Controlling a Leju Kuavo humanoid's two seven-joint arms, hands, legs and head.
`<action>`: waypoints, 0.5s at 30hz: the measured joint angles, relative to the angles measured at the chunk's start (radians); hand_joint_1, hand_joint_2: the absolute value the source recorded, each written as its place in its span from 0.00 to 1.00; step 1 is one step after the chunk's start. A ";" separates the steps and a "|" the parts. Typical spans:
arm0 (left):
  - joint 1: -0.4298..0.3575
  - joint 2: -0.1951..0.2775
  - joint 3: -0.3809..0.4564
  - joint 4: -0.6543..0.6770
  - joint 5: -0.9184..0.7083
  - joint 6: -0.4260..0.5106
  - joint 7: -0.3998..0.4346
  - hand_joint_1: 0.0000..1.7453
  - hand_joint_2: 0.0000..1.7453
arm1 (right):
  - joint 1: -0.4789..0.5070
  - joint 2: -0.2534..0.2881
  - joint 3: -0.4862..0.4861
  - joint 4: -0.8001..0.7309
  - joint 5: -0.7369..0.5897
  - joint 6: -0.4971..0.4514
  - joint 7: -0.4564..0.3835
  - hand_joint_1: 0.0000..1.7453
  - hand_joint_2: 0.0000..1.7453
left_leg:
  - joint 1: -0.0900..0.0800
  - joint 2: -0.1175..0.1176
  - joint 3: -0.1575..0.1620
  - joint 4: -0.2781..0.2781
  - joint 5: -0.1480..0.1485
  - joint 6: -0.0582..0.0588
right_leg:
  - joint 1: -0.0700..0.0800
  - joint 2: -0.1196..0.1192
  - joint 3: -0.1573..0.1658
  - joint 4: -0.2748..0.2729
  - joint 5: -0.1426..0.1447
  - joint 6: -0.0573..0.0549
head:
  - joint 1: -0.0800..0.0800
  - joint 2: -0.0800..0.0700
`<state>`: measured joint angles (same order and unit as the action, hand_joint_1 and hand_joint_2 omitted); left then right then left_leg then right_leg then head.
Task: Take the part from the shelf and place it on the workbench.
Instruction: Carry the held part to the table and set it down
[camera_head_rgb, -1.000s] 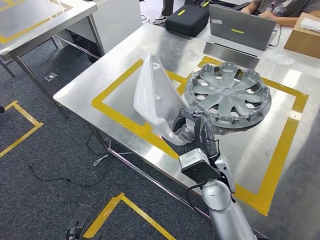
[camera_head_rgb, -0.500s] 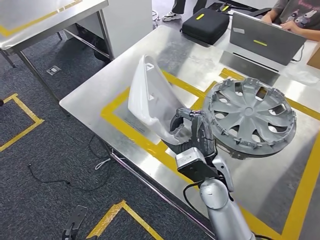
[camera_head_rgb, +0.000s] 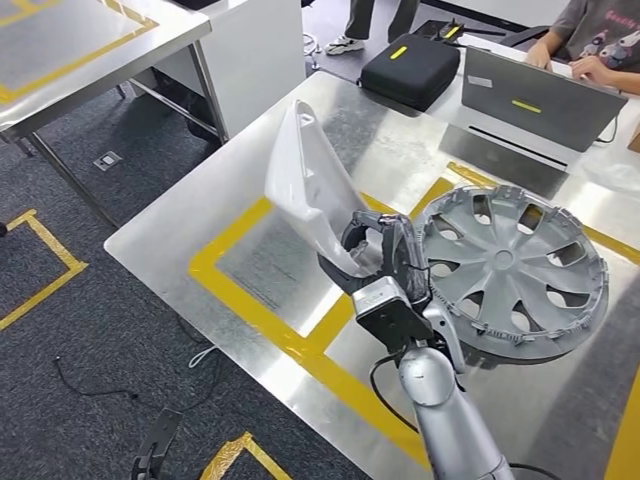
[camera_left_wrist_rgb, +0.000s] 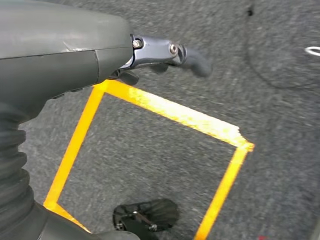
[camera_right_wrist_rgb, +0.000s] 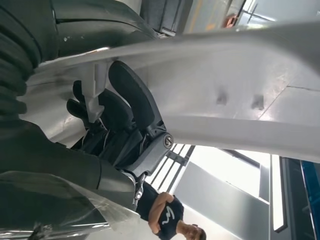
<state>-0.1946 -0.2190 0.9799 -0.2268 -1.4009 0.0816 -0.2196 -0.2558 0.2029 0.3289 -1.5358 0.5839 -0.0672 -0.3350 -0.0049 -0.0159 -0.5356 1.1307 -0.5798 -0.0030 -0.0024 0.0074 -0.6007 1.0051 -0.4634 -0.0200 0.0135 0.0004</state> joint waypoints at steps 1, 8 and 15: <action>-0.001 -0.001 -0.001 0.000 -0.001 0.000 0.001 0.00 1.00 | -0.003 0.000 -0.001 0.004 -0.002 0.002 0.003 1.00 1.00 | 0.004 0.003 -0.048 0.070 -0.022 -0.006 | -0.001 -0.001 0.013 0.000 -0.010 -0.002 | -0.002 0.000; 0.002 0.003 -0.005 0.000 -0.005 -0.003 0.007 0.00 1.00 | -0.027 0.000 -0.010 0.045 -0.005 0.010 0.024 1.00 1.00 | 0.007 0.011 -0.144 -0.064 0.143 -0.005 | -0.006 0.003 0.124 0.000 -0.098 0.016 | -0.003 0.000; -0.007 0.001 -0.013 0.001 -0.005 -0.007 0.014 0.00 1.00 | -0.072 0.003 -0.022 0.115 0.025 0.016 0.048 1.00 1.00 | 0.005 0.011 -0.126 -0.111 0.178 0.036 | -0.005 0.000 0.068 0.099 -0.168 0.049 | 0.002 0.000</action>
<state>-0.2018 -0.2182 0.9669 -0.2261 -1.4058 0.0751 -0.2060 -0.3278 0.2060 0.3074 -1.4207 0.6090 -0.0510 -0.2874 0.0006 -0.0048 -0.6616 1.0196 -0.4016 0.0333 -0.0077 0.0077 -0.5323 1.1037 -0.6313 0.0293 0.0156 0.0004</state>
